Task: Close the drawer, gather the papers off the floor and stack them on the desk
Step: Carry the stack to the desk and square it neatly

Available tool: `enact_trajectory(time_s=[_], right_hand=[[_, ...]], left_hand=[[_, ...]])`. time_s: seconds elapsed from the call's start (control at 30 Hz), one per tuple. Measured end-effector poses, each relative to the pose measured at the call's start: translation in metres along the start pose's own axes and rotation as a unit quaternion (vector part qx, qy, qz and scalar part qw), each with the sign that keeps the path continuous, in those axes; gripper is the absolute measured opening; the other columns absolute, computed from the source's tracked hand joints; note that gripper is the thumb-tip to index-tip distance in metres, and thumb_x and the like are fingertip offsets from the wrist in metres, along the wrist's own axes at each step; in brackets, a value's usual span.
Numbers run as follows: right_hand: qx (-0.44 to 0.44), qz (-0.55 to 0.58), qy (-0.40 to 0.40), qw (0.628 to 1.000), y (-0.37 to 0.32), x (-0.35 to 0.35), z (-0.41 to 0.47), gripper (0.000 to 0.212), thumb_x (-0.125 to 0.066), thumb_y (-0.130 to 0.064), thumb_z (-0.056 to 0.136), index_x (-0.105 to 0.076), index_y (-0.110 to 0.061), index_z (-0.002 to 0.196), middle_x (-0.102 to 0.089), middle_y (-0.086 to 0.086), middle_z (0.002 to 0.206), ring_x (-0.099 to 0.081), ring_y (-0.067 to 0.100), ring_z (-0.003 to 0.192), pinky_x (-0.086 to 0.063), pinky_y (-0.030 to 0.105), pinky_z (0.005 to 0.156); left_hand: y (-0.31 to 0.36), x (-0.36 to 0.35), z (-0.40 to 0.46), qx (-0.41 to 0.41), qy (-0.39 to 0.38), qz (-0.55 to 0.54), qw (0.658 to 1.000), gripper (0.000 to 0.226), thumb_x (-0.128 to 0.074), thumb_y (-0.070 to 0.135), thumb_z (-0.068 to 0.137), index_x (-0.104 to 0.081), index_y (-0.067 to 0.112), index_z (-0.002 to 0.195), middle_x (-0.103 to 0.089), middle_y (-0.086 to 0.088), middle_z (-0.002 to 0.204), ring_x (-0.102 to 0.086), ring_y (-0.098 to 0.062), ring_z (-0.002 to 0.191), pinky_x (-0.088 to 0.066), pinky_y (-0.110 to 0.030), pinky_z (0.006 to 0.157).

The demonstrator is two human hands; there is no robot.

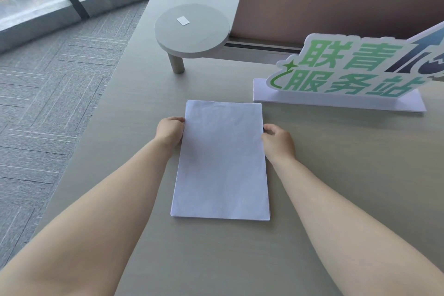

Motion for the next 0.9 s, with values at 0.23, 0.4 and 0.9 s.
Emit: enact_trajectory(time_s=[0.23, 0.4, 0.9], right_hand=[[-0.02, 0.073, -0.017, 0.997, 0.003, 0.0, 0.001, 0.03, -0.054, -0.012, 0.075, -0.074, -0.027, 0.091, -0.074, -0.014, 0.089, -0.068, 0.012, 0.079, -0.054, 0.03, 0.075], [-0.034, 0.105, -0.031, 0.993, 0.0, -0.002, -0.005, 0.032, -0.051, -0.02, 0.067, -0.073, -0.029, 0.088, -0.07, -0.01, 0.075, -0.054, 0.01, 0.055, -0.045, 0.025, 0.061], [-0.048, 0.086, 0.012, 0.995, 0.01, 0.003, -0.004, 0.039, -0.05, -0.019, 0.077, -0.066, -0.023, 0.112, -0.072, 0.0, 0.106, -0.068, 0.023, 0.096, -0.055, 0.039, 0.088]], left_hand=[[0.006, 0.001, -0.002, 0.048, -0.024, -0.001, 0.999, 0.038, -0.04, -0.002, 0.082, -0.07, 0.021, 0.085, -0.06, 0.007, 0.057, -0.046, -0.005, 0.036, -0.031, -0.013, 0.035], [0.007, -0.003, 0.001, 0.059, -0.036, 0.005, 0.998, 0.031, -0.039, 0.003, 0.084, -0.064, 0.021, 0.08, -0.049, 0.003, 0.069, -0.039, -0.014, 0.051, -0.025, -0.022, 0.046], [-0.007, 0.007, 0.011, 0.034, 0.017, -0.007, 0.999, 0.017, -0.047, 0.009, 0.071, -0.059, 0.013, 0.082, -0.054, -0.002, 0.066, -0.046, -0.021, 0.057, -0.037, -0.026, 0.054]])
Point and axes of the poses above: each hand's wrist, its own z-axis towards the middle knuckle, its own x-axis out of the back of the hand, y = z × x, the point moved 8 cm from there along z, towards the middle knuckle
